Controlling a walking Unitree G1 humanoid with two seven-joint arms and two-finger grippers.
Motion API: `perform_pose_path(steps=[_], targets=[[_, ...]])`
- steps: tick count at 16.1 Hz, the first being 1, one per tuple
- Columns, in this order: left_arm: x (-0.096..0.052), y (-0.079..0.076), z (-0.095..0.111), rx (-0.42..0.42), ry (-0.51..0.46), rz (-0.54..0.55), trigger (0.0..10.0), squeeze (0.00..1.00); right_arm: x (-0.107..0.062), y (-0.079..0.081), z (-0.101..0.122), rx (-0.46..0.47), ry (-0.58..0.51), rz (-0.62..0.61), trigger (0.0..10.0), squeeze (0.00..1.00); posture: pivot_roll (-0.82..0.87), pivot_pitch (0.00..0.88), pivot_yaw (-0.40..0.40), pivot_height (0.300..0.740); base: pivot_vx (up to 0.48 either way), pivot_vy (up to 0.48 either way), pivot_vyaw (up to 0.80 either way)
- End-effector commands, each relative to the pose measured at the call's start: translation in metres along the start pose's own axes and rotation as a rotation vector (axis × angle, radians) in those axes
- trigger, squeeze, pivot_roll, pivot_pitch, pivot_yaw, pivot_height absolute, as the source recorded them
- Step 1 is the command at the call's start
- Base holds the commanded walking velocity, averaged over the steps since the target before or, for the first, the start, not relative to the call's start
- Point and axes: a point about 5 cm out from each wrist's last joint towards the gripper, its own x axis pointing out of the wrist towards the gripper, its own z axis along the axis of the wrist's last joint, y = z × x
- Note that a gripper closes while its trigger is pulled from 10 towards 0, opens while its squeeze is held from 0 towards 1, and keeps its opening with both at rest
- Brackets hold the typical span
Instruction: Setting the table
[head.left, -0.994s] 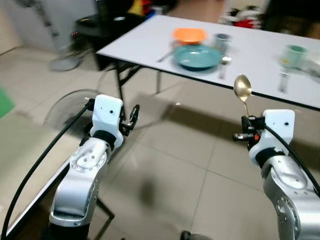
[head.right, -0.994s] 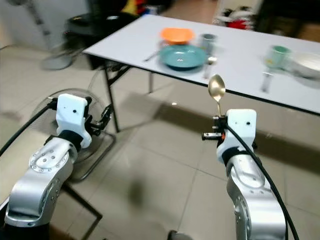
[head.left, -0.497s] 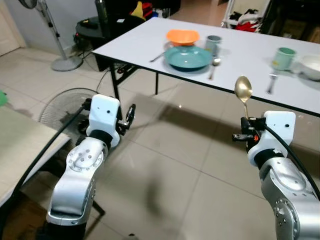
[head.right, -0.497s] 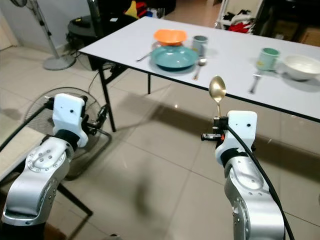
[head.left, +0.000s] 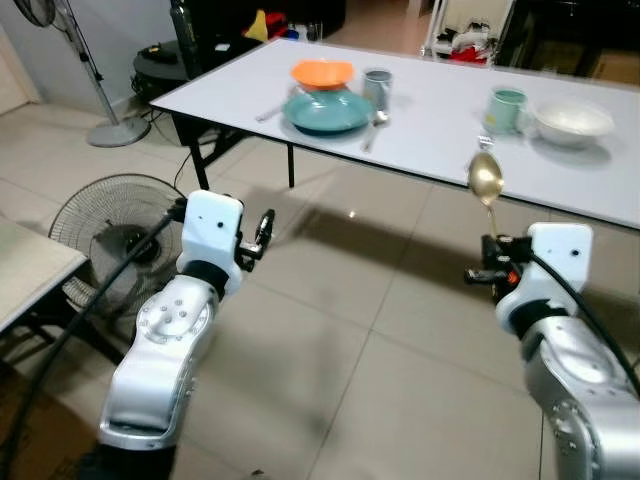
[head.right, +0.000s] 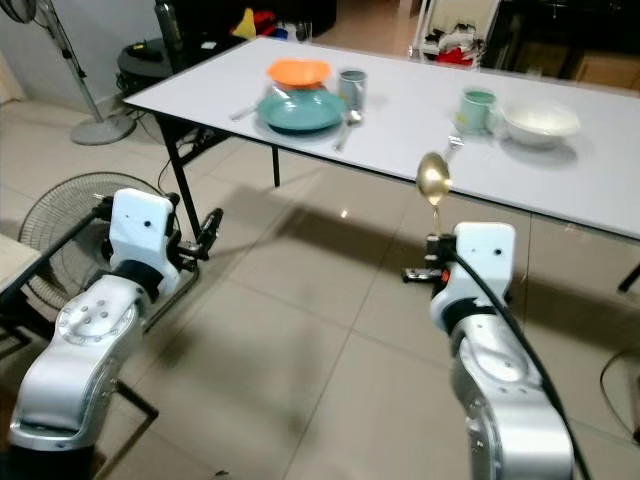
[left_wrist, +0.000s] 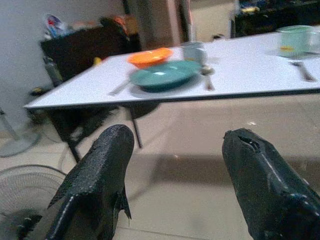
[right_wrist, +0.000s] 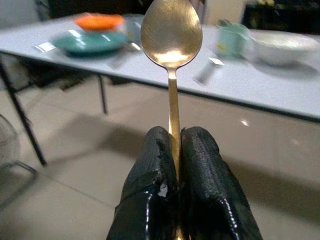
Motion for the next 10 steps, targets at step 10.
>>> perform_pose_path(steps=[10], targets=[[0.0017, -0.0019, 0.0001, -0.019, -0.013, -0.03, 10.0, 0.0, -0.0027, -0.0071, 0.0031, -0.021, 0.001, -0.038, 10.0, 0.0, -0.01, 0.0, 0.057, 0.74, 0.051, 0.0, -0.8]])
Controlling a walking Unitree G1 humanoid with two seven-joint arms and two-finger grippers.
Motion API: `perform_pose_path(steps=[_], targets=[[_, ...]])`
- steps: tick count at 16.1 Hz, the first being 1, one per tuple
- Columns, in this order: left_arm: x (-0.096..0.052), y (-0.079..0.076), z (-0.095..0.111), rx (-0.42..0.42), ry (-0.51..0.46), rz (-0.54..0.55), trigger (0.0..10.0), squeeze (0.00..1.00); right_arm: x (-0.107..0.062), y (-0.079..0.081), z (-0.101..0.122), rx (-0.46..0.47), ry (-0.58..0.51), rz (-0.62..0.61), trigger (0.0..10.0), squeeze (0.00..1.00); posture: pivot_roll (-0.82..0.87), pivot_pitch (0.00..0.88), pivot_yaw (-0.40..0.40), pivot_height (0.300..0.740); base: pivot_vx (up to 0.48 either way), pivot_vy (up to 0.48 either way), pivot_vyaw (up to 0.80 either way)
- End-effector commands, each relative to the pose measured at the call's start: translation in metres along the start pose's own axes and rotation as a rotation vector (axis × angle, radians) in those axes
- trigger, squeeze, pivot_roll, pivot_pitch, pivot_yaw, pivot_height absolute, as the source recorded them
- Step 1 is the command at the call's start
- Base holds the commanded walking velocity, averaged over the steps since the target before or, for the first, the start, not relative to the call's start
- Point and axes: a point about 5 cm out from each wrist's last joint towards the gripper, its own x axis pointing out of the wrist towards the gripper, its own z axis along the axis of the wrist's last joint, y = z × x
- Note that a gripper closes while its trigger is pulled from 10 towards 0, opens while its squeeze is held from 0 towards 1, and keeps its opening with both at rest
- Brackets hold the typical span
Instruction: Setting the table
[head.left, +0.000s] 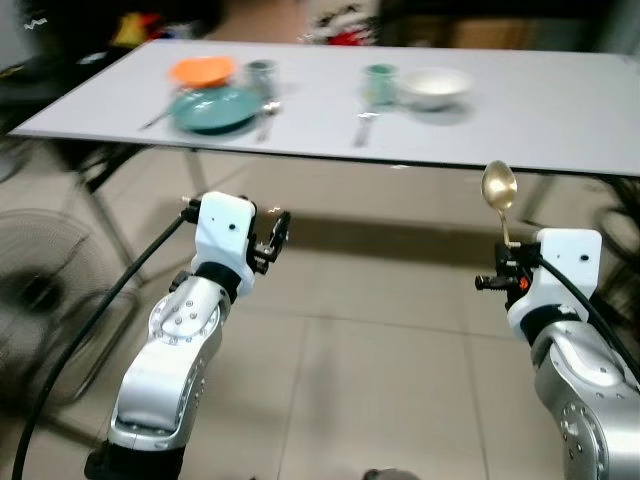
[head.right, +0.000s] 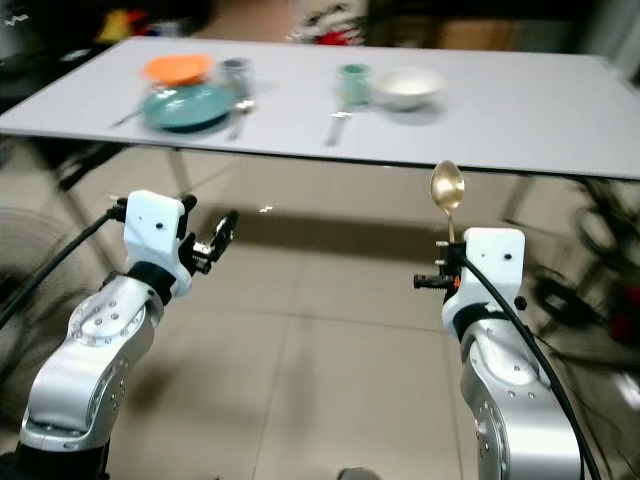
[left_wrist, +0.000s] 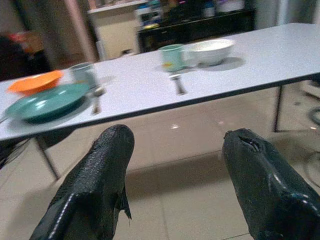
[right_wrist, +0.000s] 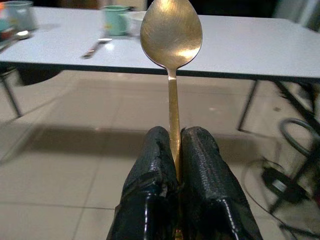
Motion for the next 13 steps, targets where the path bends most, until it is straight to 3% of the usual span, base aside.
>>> perform_pose_path(steps=[1, 10, 13], targets=[[0.0002, -0.0003, -0.0011, -0.002, 0.003, -0.004, 10.0, 0.0, -0.0022, -0.0027, 0.0033, -0.004, -0.011, -0.01, 10.0, 0.0, 0.0, 0.0, 0.056, 0.74, 0.259, 0.0, -0.8], [-0.0003, 0.0012, -0.0016, -0.001, 0.01, -0.009, 10.0, 0.0, -0.0014, -0.0046, 0.0016, 0.01, 0.004, -0.04, 10.0, 0.0, -0.01, 0.0, 0.061, 0.74, 0.271, 0.0, -0.8], [0.0001, 0.0022, -0.0017, -0.003, 0.011, 0.001, 10.0, 0.0, 0.0017, -0.0032, 0.0064, 0.009, -0.02, 0.0, 10.0, 0.0, 0.0, 0.0, 0.061, 0.74, 0.28, 0.0, -0.15]])
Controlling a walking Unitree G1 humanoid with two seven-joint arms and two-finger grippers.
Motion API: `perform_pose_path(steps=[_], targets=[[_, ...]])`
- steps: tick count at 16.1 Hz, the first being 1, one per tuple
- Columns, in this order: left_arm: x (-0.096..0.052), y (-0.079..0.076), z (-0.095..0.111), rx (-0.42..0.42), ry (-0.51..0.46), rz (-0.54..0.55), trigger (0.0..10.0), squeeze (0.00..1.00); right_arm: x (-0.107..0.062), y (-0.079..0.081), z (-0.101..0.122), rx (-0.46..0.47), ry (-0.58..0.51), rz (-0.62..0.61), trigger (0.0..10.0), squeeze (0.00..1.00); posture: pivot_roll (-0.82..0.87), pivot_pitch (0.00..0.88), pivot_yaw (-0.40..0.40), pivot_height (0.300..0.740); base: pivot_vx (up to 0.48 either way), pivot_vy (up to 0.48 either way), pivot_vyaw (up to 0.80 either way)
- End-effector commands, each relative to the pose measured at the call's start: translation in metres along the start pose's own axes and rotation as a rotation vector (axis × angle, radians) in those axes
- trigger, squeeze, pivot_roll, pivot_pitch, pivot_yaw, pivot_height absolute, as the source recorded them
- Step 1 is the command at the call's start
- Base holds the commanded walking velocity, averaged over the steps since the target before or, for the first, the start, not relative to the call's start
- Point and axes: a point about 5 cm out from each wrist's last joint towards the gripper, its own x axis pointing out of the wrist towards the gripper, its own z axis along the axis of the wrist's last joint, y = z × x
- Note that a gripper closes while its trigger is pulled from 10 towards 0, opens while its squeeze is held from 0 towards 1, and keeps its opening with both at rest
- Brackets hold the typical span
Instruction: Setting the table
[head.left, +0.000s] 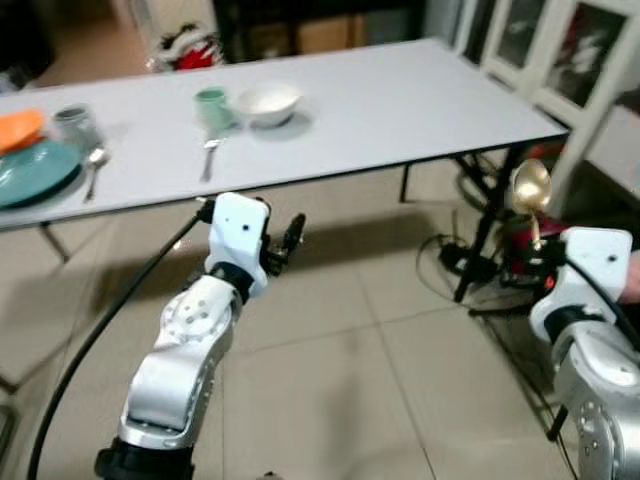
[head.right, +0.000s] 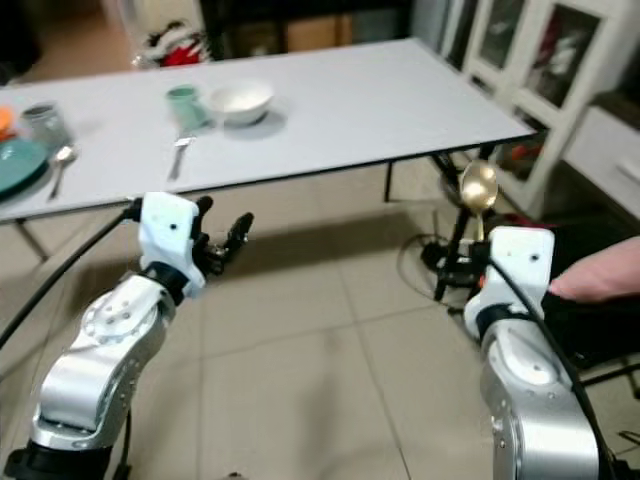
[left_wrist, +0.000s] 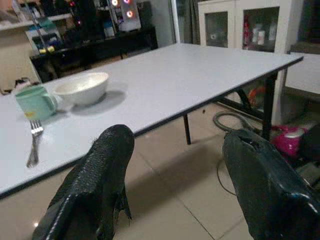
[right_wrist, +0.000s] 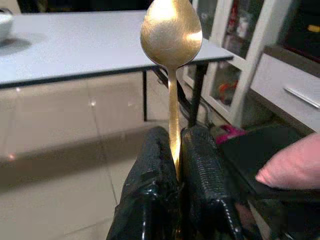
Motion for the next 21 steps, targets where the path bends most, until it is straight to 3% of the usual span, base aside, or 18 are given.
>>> perform_pose_path(steps=[1, 4, 7, 12, 16, 21], targets=[[-0.003, 0.011, -0.003, 0.013, 0.02, 0.047, 10.0, 0.0, 0.001, 0.013, 0.005, 0.019, -0.021, 0.078, 10.0, 0.0, 0.0, 0.0, 0.06, 0.74, 0.281, 0.0, 0.0], [-0.003, 0.016, -0.002, 0.018, 0.019, 0.066, 10.0, 0.0, 0.003, 0.021, 0.007, -0.053, -0.022, 0.166, 10.0, 0.0, 0.01, 0.0, 0.056, 0.74, 0.28, 0.0, 0.27], [-0.003, 0.017, -0.002, 0.016, 0.016, 0.076, 10.0, 0.0, 0.006, 0.025, 0.007, -0.05, -0.024, 0.185, 10.0, 0.0, 0.01, 0.0, 0.056, 0.74, 0.296, 0.0, 0.8], [-0.002, 0.017, -0.002, 0.011, 0.017, 0.079, 10.0, 0.0, 0.01, 0.022, 0.007, -0.05, -0.014, 0.178, 10.0, 0.0, 0.01, 0.0, 0.056, 0.74, 0.322, 0.0, 0.0], [-0.002, 0.015, -0.004, 0.005, 0.021, 0.071, 10.0, 0.0, 0.013, 0.023, 0.003, -0.131, 0.054, 0.227, 10.0, 0.0, 0.0, 0.0, 0.058, 0.74, 0.324, 0.0, 0.0], [-0.003, 0.017, -0.003, -0.009, 0.013, 0.088, 10.0, 0.0, 0.022, 0.024, 0.008, -0.146, 0.049, 0.252, 10.0, 0.0, 0.03, 0.0, 0.032, 0.74, 0.333, 0.0, 0.0]])
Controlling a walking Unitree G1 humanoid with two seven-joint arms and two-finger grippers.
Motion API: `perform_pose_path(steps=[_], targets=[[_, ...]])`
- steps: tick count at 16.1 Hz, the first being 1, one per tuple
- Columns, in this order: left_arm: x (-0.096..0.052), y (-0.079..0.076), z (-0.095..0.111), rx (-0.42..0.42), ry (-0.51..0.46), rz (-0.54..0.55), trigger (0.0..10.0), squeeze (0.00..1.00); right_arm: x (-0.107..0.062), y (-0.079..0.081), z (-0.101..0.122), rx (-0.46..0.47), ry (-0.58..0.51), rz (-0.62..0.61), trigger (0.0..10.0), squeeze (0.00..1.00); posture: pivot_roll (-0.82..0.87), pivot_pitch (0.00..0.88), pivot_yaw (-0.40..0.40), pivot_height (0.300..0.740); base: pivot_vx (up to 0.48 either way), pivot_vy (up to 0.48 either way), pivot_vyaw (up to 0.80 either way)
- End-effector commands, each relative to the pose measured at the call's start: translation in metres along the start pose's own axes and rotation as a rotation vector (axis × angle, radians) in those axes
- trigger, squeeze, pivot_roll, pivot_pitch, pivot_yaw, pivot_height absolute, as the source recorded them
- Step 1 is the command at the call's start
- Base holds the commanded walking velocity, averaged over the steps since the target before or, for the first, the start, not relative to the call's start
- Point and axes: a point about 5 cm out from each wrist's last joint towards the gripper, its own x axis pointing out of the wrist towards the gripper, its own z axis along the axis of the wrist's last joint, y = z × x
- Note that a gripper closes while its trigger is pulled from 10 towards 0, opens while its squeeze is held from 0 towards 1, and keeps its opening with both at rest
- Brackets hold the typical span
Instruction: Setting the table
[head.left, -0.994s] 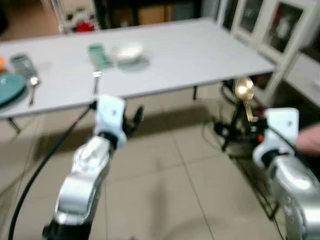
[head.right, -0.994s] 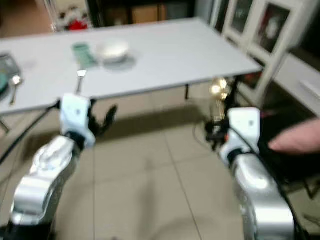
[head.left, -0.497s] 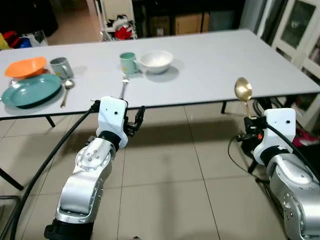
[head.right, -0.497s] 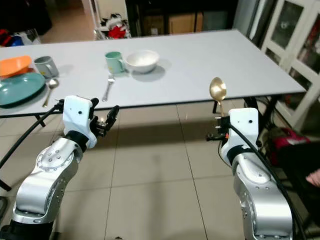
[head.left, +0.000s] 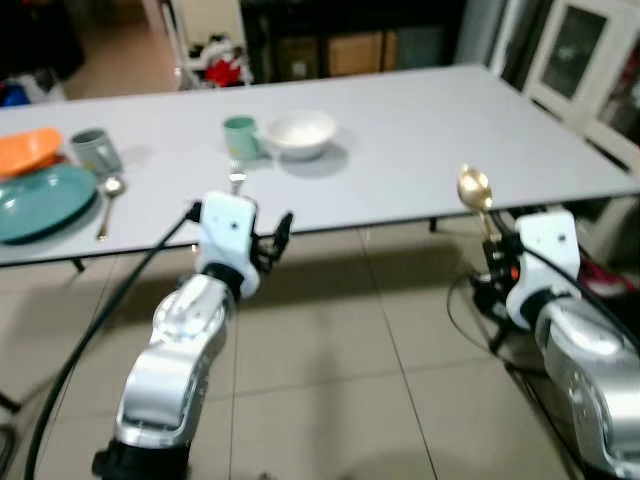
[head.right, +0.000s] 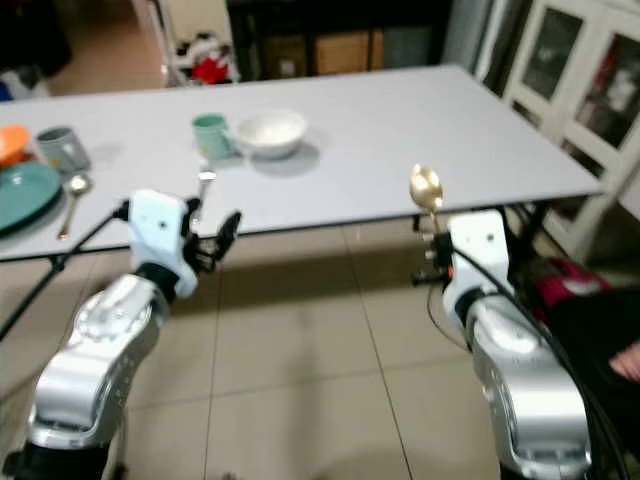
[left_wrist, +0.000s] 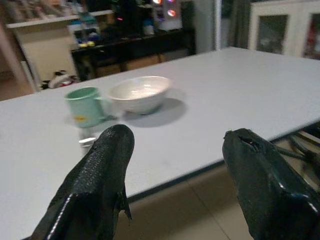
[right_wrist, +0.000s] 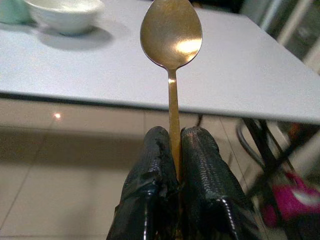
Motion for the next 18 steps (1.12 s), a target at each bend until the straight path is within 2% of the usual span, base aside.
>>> perform_pose_path(steps=[1, 9, 18], targets=[[-0.003, 0.011, -0.001, 0.014, 0.009, 0.045, 10.0, 0.0, 0.003, 0.008, 0.006, -0.008, -0.026, 0.043, 10.0, 0.0, 0.03, 0.0, 0.027, 0.74, 0.334, 0.0, 0.0], [-0.015, 0.017, -0.003, 0.029, 0.02, 0.081, 10.0, 0.0, 0.016, 0.012, -0.002, -0.001, 0.039, 0.073, 10.0, 0.0, 0.09, 0.0, -0.019, 0.74, 0.336, 0.0, 0.0], [-0.022, 0.016, -0.003, 0.06, 0.036, 0.039, 10.0, 0.0, 0.024, 0.019, -0.006, 0.008, 0.05, 0.103, 10.0, 0.0, 0.12, 0.0, 0.006, 0.74, 0.335, 0.0, 0.0]])
